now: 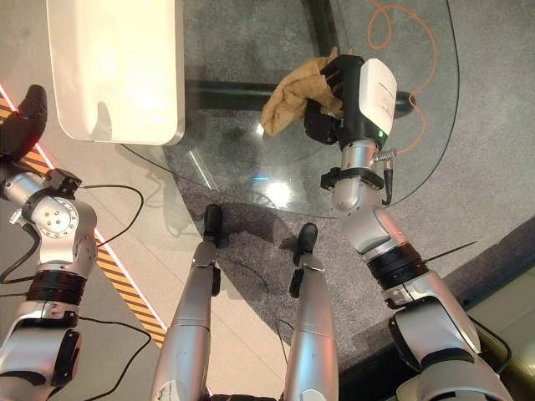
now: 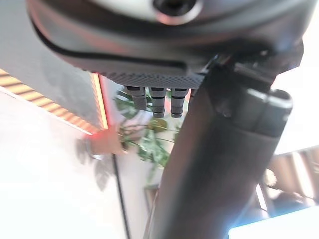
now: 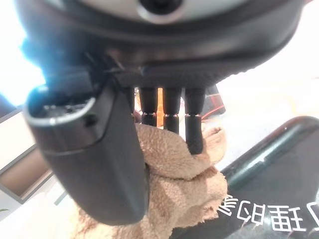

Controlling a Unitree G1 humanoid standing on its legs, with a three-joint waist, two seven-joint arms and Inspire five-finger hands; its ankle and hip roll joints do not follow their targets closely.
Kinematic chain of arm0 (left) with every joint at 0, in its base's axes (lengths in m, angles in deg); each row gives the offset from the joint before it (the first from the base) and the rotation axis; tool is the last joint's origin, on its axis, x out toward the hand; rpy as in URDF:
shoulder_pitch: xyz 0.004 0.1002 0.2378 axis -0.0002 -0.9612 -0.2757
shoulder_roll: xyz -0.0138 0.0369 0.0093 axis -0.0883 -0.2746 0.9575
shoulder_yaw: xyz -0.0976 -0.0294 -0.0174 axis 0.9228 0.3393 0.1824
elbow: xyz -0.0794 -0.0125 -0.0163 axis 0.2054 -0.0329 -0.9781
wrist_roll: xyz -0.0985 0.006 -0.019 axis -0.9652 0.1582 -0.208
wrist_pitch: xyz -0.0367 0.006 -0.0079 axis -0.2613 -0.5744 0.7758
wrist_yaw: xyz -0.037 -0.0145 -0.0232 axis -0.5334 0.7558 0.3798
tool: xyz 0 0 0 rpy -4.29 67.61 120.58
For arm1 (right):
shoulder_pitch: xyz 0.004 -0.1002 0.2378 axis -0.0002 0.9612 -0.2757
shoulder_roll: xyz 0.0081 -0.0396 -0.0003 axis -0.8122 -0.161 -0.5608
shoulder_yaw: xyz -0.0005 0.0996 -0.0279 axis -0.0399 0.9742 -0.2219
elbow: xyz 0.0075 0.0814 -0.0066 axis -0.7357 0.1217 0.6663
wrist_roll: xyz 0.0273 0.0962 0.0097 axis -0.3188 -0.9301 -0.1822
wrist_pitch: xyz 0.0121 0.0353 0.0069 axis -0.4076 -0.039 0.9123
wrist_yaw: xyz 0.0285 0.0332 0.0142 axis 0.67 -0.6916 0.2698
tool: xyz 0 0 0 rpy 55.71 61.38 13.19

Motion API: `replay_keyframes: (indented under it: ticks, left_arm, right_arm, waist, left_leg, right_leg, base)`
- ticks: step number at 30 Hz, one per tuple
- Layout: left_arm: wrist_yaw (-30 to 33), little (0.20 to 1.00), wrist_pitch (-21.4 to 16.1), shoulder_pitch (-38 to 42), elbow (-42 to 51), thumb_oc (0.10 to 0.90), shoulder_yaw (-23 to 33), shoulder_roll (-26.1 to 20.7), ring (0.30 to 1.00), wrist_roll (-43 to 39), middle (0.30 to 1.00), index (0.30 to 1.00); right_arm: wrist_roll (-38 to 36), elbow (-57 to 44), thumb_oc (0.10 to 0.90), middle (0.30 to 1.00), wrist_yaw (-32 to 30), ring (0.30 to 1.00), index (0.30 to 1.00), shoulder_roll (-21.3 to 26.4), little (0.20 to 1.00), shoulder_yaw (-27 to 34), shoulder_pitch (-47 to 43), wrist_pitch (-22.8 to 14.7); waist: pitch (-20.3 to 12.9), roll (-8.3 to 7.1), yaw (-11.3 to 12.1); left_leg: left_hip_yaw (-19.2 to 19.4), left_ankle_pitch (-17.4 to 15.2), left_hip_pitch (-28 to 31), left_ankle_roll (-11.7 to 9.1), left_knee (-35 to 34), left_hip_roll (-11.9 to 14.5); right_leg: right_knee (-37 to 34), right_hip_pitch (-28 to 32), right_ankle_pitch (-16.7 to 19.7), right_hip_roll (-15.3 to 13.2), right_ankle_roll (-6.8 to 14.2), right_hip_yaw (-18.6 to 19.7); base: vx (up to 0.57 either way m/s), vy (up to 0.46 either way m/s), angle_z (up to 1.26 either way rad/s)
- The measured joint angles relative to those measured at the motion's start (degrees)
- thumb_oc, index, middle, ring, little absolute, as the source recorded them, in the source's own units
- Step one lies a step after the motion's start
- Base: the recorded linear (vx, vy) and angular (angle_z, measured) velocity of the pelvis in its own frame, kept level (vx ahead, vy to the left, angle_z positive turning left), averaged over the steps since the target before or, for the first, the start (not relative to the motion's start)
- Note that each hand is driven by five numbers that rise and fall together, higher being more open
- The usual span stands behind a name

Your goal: Wipe the table with a cloth and put it in the basket.

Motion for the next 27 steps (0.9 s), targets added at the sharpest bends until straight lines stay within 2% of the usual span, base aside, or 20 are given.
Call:
replay_keyframes:
  ticks: [4,9,18,23,27]
  left_arm:
    - [-2.71,0.900,0.08,0.15,4.96,0.800,-0.13,-0.02,0.900,1.63,0.900,0.900]
    - [-13.23,0.900,0.72,0.05,8.33,0.800,-1.32,-0.05,0.900,1.58,0.900,0.900]
    - [-25.92,0.900,3.20,0.50,9.33,0.800,-7.57,-0.01,0.900,1.56,0.900,0.900]
    - [-29.23,0.900,5.37,0.82,9.33,0.800,-8.07,-0.01,0.900,2.28,0.900,0.900]
    - [-30.74,0.900,6.19,2.42,9.33,0.800,-8.58,-0.07,0.900,2.34,0.900,0.900]
  right_arm:
    - [0.11,-1.83,0.100,0.300,0.08,0.300,0.300,-0.08,0.200,1.50,0.97,-0.45]
    - [1.20,-2.63,0.100,0.300,0.64,0.300,0.300,-0.17,0.200,3.13,1.25,-1.51]
    - [2.31,-5.54,0.100,0.300,1.98,0.300,0.300,-0.57,0.200,5.31,1.71,-2.15]
    - [2.02,-5.83,0.100,0.300,2.80,0.300,0.300,-0.62,0.200,5.34,1.73,-3.86]
    - [-1.66,-7.94,0.100,0.300,4.01,0.300,0.300,-0.63,0.200,6.11,1.82,-5.35]
  waist:
    - [0.07,-0.13,-0.40]
    - [0.11,-0.24,-1.22]
    - [0.11,-0.24,-2.40]
    - [0.11,-0.25,-2.90]
    - [0.12,-0.25,-3.03]
  left_leg:
    - [0.08,-0.02,0.23,0.03,0.08,0.04]
    - [0.33,-0.18,0.97,0.06,0.08,0.05]
    - [0.79,-0.21,1.31,0.04,0.16,0.19]
    - [1.74,-0.40,2.80,0.07,-0.07,0.33]
    - [1.97,-0.44,3.06,0.04,-0.08,0.72]
  right_leg:
    - [-0.05,0.29,0.02,0.04,0.02,0.06]
    - [-0.20,1.03,-0.04,0.04,0.10,0.23]
    - [-0.09,1.04,0.04,0.16,0.12,0.66]
    - [-0.10,1.89,0.06,0.31,0.19,1.67]
    - [-0.16,1.96,0.17,0.69,0.11,1.83]
  base:
    - [0.00,0.000,0.00]
    - [0.00,0.000,0.00]
    - [0.00,0.000,0.00]
    - [0.01,0.015,-0.06]
    - [0.01,0.018,-0.05]
